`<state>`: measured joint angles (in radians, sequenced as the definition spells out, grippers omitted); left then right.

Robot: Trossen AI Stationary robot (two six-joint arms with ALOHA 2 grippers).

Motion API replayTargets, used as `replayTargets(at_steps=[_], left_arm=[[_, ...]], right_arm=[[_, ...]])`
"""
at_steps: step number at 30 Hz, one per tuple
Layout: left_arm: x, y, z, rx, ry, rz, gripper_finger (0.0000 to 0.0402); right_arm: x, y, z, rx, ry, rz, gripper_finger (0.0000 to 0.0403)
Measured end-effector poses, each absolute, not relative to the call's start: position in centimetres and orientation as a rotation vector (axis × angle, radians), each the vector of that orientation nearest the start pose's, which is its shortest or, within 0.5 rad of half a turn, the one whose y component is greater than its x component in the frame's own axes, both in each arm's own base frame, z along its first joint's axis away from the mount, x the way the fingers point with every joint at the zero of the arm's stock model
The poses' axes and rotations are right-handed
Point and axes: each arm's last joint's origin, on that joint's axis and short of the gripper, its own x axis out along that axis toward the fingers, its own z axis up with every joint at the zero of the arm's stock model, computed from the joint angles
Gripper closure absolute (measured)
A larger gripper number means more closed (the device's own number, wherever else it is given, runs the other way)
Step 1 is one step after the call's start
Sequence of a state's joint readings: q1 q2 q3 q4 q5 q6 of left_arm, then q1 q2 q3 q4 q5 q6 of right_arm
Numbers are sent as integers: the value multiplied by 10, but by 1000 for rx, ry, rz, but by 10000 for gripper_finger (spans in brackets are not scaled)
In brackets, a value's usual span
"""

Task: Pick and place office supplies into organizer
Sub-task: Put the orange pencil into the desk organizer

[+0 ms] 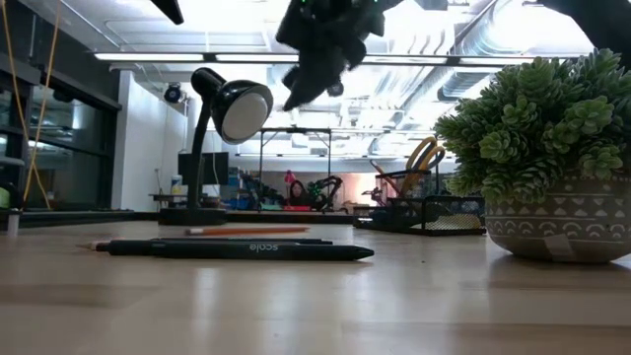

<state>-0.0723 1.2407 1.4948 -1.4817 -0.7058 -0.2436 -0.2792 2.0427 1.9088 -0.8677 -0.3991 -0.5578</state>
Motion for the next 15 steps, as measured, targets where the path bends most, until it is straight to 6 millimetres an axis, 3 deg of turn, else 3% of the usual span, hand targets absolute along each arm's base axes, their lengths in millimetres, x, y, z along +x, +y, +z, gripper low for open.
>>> replayTargets(at_steps=[6, 11, 15], left_arm=[[187, 5, 388, 266, 1082, 677, 318], [187, 5, 388, 255, 1086, 665, 318], [192, 2, 381, 181, 1126, 614, 318]], right_arm=[[420, -124, 243, -179, 954, 356, 395], [414, -126, 212, -252, 982, 363, 356], [416, -128, 202, -292, 973, 305, 317]])
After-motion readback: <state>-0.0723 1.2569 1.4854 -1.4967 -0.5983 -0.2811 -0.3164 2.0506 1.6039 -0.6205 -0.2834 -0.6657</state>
